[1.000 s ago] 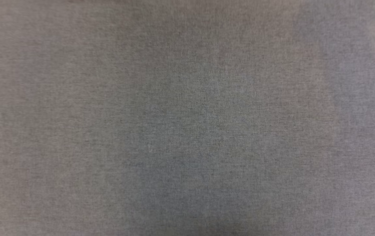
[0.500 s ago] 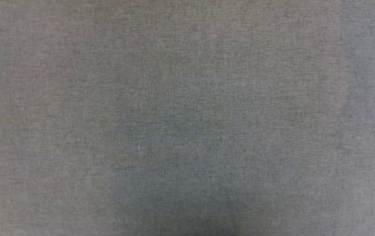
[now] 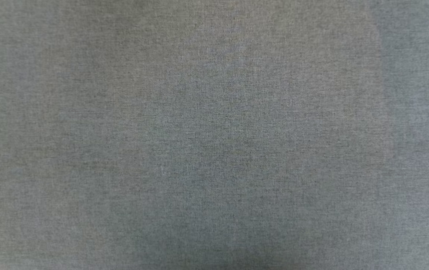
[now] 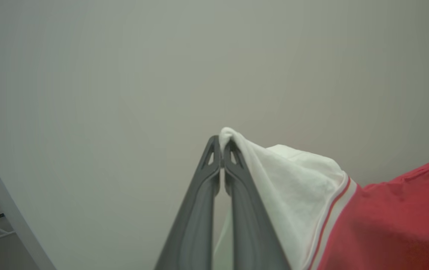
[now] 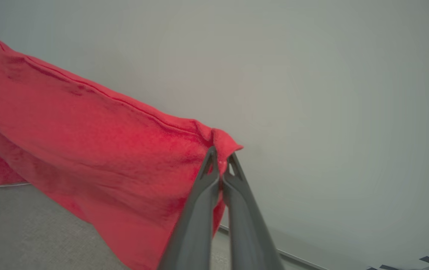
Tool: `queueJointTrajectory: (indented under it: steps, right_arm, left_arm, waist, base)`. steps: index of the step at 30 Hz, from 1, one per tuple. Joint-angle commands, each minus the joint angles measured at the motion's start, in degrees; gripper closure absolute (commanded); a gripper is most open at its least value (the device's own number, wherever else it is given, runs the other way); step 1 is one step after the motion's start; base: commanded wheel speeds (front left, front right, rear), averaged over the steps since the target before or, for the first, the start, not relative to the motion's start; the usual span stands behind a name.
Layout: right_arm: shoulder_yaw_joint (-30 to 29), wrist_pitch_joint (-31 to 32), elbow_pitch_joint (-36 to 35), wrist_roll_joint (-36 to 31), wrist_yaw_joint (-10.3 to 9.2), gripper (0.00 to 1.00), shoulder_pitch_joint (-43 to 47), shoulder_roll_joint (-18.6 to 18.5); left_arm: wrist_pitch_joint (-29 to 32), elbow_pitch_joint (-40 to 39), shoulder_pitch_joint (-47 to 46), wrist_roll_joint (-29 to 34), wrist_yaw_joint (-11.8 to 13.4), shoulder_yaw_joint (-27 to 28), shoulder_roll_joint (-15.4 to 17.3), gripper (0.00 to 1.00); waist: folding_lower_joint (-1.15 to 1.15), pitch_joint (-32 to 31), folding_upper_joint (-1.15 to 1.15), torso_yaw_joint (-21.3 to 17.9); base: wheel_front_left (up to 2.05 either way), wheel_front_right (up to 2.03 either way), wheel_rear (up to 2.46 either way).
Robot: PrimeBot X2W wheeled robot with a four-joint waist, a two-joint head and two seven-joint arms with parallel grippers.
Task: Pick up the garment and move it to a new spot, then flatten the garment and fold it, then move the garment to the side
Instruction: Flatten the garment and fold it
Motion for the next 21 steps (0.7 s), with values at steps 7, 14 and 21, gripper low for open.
queueJointTrajectory:
  steps: [7,14,21]
  right_arm:
    - [6.0,-1.4,-2.8,5.9,-0.03,1.00,13.1,-2.2]
    - [12.2,-2.1,-7.5,11.7,-0.03,1.00,26.2,-5.8]
    - [17.0,-2.3,-11.5,16.2,-0.03,1.00,37.7,-9.1]
  left_arm:
    - [-0.3,-8.1,21.2,1.1,0.8,3.6,-0.2,1.00]
    - [-0.3,-15.2,42.3,2.4,2.9,6.0,-0.7,1.00]
    - [-0.3,-19.5,61.2,1.1,4.7,7.4,-1.5,1.00]
  waist:
    - [-0.01,-6.9,0.00,1.0]
    - [-0.01,-13.9,0.00,1.3]
    - [-0.01,-20.4,0.00,1.5]
  base:
    - [0.00,0.00,0.00]
    - [0.00,0.00,0.00]
    - [0.00,0.00,0.00]
